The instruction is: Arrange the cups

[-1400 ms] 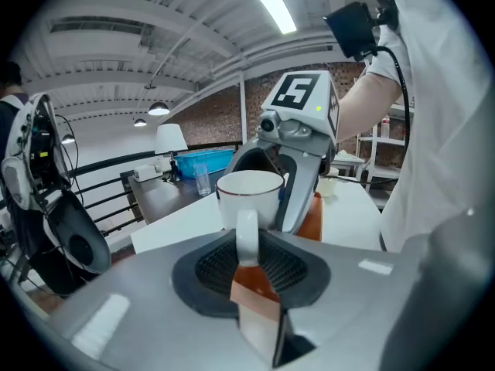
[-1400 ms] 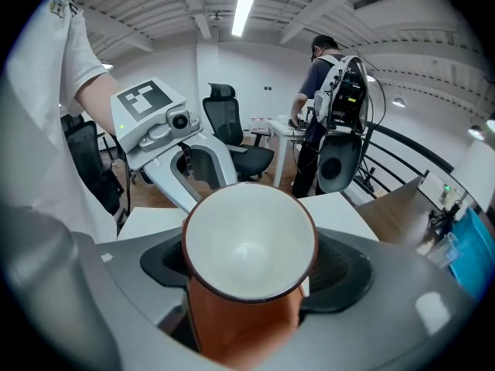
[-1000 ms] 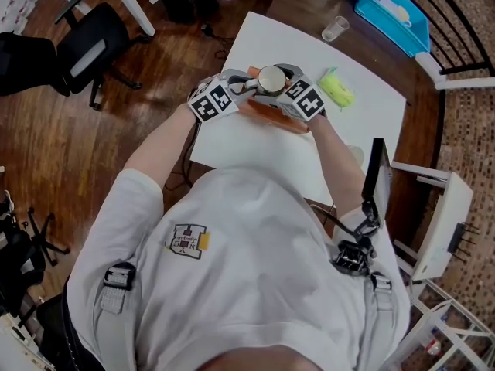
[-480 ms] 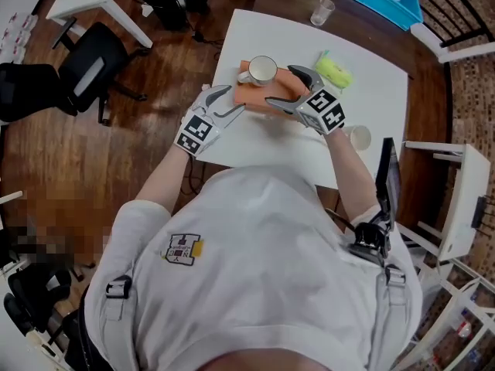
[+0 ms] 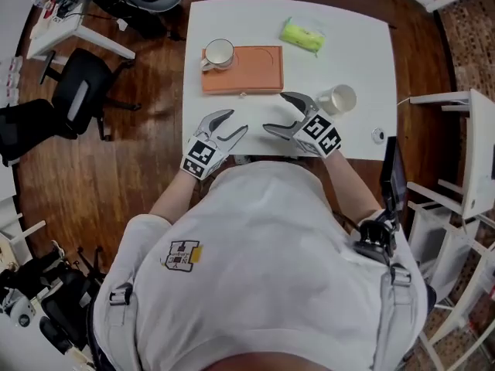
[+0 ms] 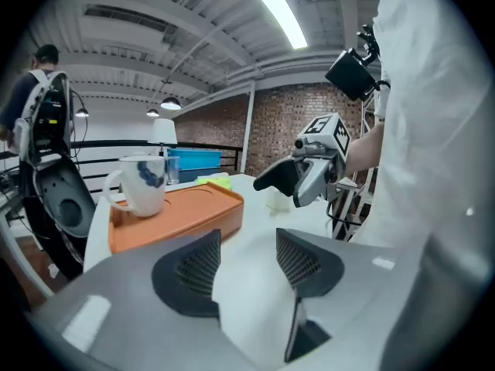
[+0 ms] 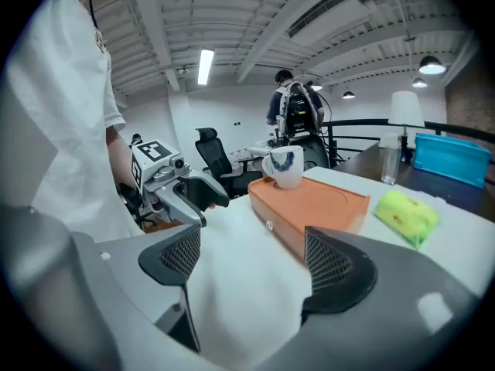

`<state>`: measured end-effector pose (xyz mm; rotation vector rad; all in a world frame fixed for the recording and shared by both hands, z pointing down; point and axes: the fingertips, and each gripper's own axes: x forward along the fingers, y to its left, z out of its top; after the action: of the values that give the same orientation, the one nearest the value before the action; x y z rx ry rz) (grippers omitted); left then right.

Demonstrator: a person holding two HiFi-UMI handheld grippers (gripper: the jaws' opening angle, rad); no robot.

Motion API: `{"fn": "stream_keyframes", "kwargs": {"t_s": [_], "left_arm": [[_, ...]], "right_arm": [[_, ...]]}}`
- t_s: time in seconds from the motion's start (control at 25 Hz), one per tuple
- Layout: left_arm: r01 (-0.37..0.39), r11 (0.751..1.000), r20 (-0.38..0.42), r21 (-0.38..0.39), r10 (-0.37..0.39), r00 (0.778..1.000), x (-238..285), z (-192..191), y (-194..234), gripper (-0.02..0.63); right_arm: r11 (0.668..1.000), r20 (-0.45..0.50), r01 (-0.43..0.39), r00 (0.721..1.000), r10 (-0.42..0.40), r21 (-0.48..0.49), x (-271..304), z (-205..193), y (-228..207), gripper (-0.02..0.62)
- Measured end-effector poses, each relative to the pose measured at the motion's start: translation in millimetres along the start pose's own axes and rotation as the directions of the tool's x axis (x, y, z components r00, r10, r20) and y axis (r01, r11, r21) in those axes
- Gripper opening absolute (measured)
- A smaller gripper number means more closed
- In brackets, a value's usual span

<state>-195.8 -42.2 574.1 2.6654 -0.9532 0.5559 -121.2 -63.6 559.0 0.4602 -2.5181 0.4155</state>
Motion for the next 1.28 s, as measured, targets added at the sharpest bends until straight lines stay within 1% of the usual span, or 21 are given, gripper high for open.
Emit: {"fn": "stream_keyframes", "kwargs": {"t_s": [0.16,0.24,0.32,0.44,0.48,0.52,0.56,0.64,0.68,0.76,0.88,1.0,1.28], "left_arm": [[0.054,0.998,-0.056,-0.020,-0.055,0.997,24.2,-15.1,-34.9,0.193],[0.078,0.997,-0.098,-0.027,-0.080,0.992,34.5,-26.3,-52.2,0.161],[0.095,0.995,-0.140,-0.040,-0.100,0.985,41.7,-38.5,-67.7,0.141],[0.097,0.994,-0.194,-0.049,-0.105,0.975,48.6,-54.6,-82.2,0.065],[0.093,0.994,-0.211,-0.050,-0.102,0.972,50.3,-59.3,-84.7,0.023],[0.088,0.995,-0.230,-0.055,-0.098,0.968,51.5,-64.2,-86.4,0.000],[0.083,0.995,-0.249,-0.063,-0.097,0.964,52.3,-69.1,-88.0,0.000],[0.079,0.994,-0.280,-0.080,-0.099,0.955,52.8,-77.8,-91.3,0.000],[0.078,0.993,-0.290,-0.086,-0.100,0.952,53.0,-80.8,-92.7,0.000],[0.071,0.993,-0.302,-0.098,-0.098,0.948,53.4,-84.9,-93.1,0.000],[0.050,0.992,-0.306,-0.116,-0.084,0.948,54.5,-88.1,-89.8,0.000],[0.049,0.992,-0.303,-0.119,-0.083,0.949,56.4,-87.7,-90.1,0.000],[0.053,0.992,-0.302,-0.111,-0.084,0.949,60.1,-82.1,-90.6,0.000]], "right_arm": [[0.995,-0.016,0.025,1.000,-0.023,0.095,-32.2,-55.4,4.3,0.383],[0.989,-0.039,0.040,0.999,-0.035,0.142,-46.4,-86.3,5.2,0.371],[0.982,-0.075,0.057,0.996,-0.044,0.179,-57.5,-118.3,6.6,0.345],[0.973,-0.127,0.078,0.991,-0.051,0.219,-68.1,-158.8,8.7,0.297],[0.970,-0.137,0.083,0.989,-0.052,0.230,-70.2,-168.4,9.2,0.273],[0.967,-0.144,0.087,0.988,-0.053,0.241,-71.9,-176.1,9.4,0.255],[0.964,-0.146,0.092,0.988,-0.056,0.251,-73.2,-182.1,9.3,0.232],[0.959,-0.141,0.109,0.987,-0.074,0.262,-76.4,-188.4,7.6,0.124],[0.957,-0.137,0.118,0.987,-0.083,0.264,-78.0,-189.0,6.3,0.087],[0.956,-0.133,0.125,0.987,-0.092,0.266,-79.0,-187.4,3.2,0.052],[0.960,-0.142,0.132,0.985,-0.099,0.248,-75.4,-184.4,-2.7,0.025],[0.962,-0.157,0.137,0.982,-0.102,0.235,-73.3,-184.9,-3.9,0.018],[0.961,-0.162,0.142,0.981,-0.105,0.237,-74.9,-184.7,-6.3,0.014]]}}
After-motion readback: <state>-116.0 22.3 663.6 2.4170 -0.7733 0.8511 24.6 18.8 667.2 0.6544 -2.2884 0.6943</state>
